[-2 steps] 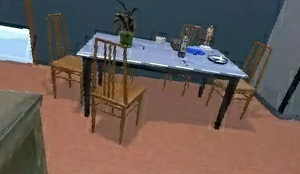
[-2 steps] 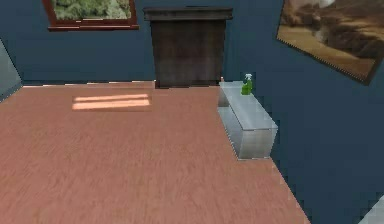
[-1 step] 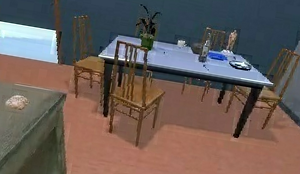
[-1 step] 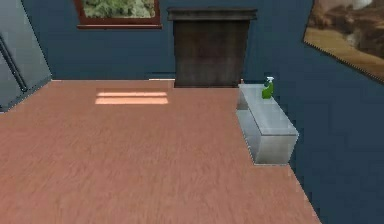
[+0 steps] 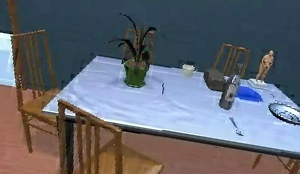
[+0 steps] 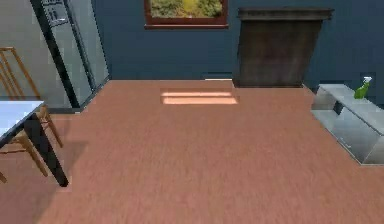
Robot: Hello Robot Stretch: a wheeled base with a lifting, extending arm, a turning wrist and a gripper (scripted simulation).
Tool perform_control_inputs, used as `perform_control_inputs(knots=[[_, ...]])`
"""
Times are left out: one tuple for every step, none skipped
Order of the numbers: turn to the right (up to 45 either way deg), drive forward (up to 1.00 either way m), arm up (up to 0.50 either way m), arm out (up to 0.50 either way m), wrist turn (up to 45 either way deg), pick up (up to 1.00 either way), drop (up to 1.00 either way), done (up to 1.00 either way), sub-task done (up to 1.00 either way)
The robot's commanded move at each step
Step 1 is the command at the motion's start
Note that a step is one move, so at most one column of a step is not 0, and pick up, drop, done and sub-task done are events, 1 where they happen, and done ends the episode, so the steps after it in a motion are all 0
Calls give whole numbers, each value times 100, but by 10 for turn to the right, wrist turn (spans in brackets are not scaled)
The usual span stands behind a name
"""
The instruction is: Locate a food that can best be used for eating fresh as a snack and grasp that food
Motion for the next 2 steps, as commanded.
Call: perform_control_inputs(knots=[[-450, 0, 0, 0, 0, 0, 0, 0, 0], [-120, 0, 0, 0, 0, 0, 0, 0, 0]])
